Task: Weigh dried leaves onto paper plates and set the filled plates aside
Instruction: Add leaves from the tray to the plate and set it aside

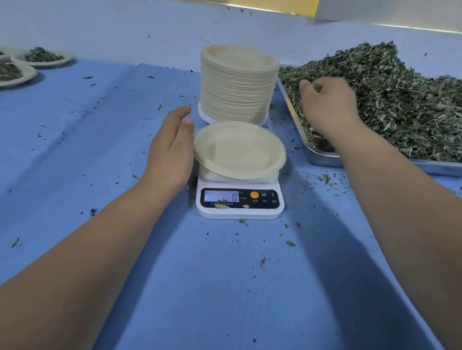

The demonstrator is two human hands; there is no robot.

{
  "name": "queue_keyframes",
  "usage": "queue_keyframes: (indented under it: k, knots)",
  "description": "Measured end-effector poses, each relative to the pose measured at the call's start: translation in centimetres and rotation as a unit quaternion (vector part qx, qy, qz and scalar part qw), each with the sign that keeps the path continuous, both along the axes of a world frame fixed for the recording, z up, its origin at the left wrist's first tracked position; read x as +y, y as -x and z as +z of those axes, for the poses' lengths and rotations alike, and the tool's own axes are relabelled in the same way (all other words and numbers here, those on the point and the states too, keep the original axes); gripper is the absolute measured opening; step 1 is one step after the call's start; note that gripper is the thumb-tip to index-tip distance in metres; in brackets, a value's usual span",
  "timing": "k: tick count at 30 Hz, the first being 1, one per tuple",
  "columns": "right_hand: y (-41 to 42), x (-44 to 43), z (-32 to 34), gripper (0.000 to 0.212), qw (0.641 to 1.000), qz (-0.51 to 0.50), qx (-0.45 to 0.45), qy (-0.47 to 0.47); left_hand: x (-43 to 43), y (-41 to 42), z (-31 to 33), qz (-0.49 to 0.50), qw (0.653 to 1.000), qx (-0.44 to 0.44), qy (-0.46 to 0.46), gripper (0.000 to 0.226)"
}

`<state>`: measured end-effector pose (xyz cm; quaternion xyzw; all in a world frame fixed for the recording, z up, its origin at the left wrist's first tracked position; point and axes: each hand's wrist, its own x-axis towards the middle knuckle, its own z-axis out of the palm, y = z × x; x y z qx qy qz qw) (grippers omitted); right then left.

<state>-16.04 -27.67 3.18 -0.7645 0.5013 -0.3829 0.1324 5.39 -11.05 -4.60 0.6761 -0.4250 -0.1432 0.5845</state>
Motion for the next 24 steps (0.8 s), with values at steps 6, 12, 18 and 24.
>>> queue_keyframes:
  k: [6,12,18,24]
  knots:
    - [-5.1,5.2,1.4,0.038,0.983,0.18,0.039,-0.024,0.0,0.1,0.2,0.005,0.997,0.069,-0.018,0.058]
    - [-5.6,6.0,0.7,0.027,0.946,0.263,0.175,-0.072,-0.2,0.0,-0.1,-0.023,0.998,0.062,-0.023,0.042]
    - [-3.2,1.8,-0.1,0.022,0.988,0.152,-0.023,-0.025,-0.5,0.2,-0.4,-0.038,0.998,0.046,-0.025,0.023]
    - [0.3,-4.3,-2.9,0.029,0.995,-0.027,0.011,-0.096,-0.3,0.5,0.0,-0.044,0.997,0.051,-0.036,0.024]
